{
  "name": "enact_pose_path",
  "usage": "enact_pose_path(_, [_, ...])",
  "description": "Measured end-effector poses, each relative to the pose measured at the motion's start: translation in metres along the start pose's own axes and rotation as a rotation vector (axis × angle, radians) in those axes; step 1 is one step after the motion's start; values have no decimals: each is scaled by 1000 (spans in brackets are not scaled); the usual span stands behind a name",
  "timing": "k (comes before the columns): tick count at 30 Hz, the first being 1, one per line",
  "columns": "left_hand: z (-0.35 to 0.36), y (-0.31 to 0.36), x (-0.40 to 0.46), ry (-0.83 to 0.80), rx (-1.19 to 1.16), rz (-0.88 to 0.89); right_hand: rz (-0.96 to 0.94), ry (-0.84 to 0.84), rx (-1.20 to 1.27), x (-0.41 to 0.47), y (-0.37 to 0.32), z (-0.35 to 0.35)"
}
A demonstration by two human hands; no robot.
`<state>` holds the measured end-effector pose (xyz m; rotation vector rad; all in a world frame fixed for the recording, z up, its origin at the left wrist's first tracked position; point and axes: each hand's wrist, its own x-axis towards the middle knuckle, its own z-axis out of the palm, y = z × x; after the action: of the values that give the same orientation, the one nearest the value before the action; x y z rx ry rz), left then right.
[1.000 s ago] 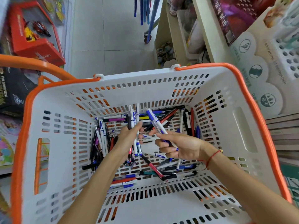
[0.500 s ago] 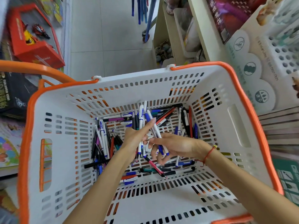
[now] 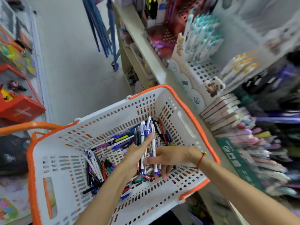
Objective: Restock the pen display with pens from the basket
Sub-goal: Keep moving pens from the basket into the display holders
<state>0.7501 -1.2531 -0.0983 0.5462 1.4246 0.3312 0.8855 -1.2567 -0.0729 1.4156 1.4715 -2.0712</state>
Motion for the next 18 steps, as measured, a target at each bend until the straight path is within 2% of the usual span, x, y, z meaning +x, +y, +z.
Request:
enact_pose_path(7, [54,43,-25,-158,238,246,-60,178,184,-83,3,-9])
enact_pose_path(12, [96,72,-52,-244,315,369,17,314,202,-161,11,-15])
enact_pose_path(13, [102,77,-56,-277,317,382,29,421,245,-175,13,-16])
enact_pose_path(17, [138,90,-80,-372,412,477,-7,1143,519,-201,26,-27])
enact_pose_path(18, [148,92,-86,-399,424,498,-41,1240,571,-205,29,-30])
